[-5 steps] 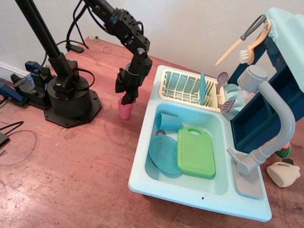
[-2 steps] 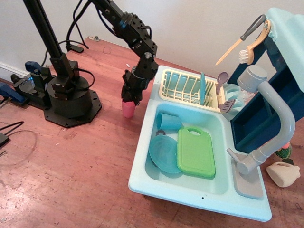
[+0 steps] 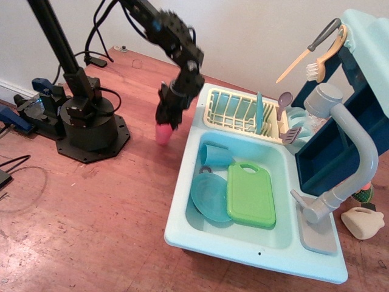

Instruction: Put cup from anywhere into sink

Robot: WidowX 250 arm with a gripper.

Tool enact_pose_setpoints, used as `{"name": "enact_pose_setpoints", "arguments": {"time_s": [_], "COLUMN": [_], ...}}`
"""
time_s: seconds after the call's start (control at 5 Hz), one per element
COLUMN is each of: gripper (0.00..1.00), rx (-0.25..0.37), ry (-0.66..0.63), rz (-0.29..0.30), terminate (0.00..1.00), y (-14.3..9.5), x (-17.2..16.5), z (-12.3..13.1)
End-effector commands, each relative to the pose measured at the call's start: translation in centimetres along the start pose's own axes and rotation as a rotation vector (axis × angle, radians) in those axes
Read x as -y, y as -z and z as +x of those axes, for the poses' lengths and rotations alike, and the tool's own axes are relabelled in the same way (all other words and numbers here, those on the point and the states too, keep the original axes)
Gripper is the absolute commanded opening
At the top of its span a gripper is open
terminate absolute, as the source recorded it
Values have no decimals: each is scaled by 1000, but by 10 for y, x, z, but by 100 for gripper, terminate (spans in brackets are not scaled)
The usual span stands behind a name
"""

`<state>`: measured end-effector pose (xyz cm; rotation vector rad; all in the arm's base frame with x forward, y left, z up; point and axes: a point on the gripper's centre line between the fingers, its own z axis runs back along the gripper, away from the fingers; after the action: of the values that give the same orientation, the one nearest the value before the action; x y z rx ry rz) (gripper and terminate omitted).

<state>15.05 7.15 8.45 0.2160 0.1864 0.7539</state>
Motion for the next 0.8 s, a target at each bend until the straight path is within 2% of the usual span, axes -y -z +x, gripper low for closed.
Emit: {"name": "enact_pose_setpoints", "arguments": {"time_s": [0.0, 0.2, 0.4, 0.6], "gripper": [0, 0, 0, 0], "rx": [170, 216, 265, 287], "ry": [-28, 46, 168, 274], "rz": [70, 115, 105, 74], "terminate": [0, 0, 0, 0], "y": [-78, -140, -167, -172], "x": [-27, 2, 43, 93], "z": [15, 38, 60, 82]}}
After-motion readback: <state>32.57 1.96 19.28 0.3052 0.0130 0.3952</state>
